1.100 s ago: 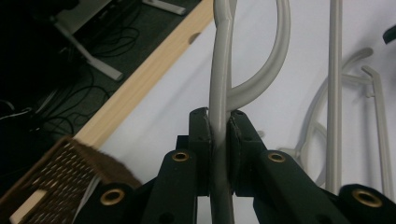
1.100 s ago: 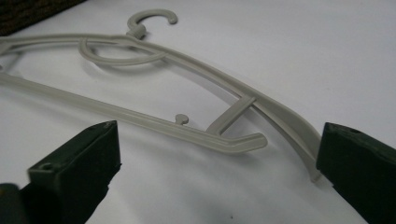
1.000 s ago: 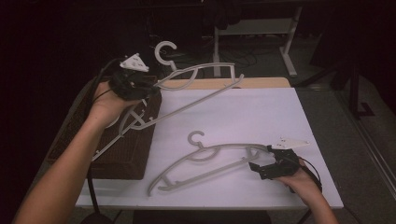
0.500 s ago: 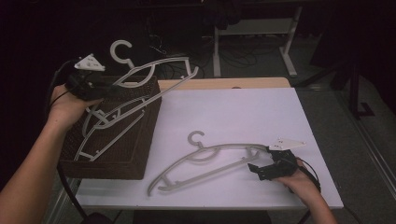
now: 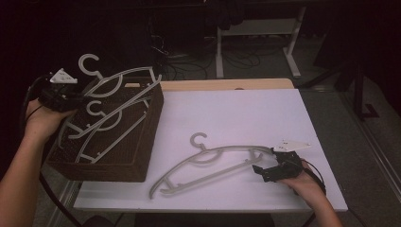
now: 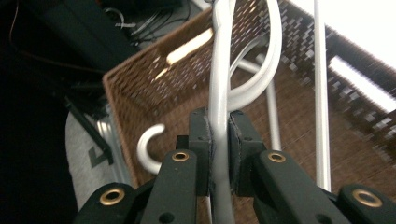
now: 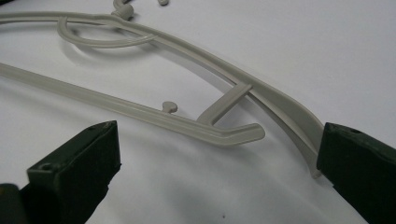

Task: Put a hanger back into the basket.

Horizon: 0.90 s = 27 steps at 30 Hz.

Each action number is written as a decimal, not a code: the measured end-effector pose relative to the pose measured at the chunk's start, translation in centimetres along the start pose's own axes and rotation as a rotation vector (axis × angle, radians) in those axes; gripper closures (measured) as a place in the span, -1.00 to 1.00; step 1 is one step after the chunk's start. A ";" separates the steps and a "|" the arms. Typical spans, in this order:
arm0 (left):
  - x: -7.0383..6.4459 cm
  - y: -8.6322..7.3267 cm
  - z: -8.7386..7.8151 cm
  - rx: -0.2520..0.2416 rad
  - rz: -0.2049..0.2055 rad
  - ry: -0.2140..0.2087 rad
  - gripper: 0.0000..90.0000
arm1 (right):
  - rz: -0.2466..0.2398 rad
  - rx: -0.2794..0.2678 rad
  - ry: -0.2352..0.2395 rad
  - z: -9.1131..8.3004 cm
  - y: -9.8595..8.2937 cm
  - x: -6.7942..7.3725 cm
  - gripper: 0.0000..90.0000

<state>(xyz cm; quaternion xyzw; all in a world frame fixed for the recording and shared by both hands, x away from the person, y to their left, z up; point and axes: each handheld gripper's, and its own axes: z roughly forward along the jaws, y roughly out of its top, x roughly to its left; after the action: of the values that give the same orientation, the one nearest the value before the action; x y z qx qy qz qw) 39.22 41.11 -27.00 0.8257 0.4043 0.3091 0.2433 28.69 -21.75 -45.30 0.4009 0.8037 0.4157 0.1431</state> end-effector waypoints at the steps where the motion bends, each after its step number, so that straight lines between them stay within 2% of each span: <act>1: 0.2 -0.4 0.2 0.010 -0.002 0.008 0.81 | 0.000 -0.001 -0.001 0.0 0.0 0.0 -1.00; 8: 0.6 -2.3 2.3 0.078 -0.031 0.015 0.81 | 0.001 -0.001 -0.002 0.0 0.0 0.0 -1.00; 16: -0.1 -3.9 5.2 0.150 -0.039 -0.025 0.81 | 0.001 0.001 -0.003 0.0 0.0 0.0 -1.00; 24: -0.8 -5.1 6.6 0.203 -0.081 -0.058 0.80 | -0.002 -0.002 -0.005 0.0 0.0 -0.1 -1.00; 25: -0.8 -5.2 6.6 0.204 -0.082 -0.054 0.75 | -0.003 -0.002 -0.004 -0.1 0.0 -0.1 -1.00; 27: -0.8 -5.4 6.7 0.208 -0.088 -0.043 0.49 | -0.004 -0.001 -0.005 -0.1 0.0 -0.1 -1.00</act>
<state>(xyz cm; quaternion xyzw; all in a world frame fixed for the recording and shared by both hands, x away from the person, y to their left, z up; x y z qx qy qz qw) 40.78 42.42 -35.35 0.8345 0.4646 0.2368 0.1780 28.70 -21.84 -45.26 0.4002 0.8039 0.4150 0.1462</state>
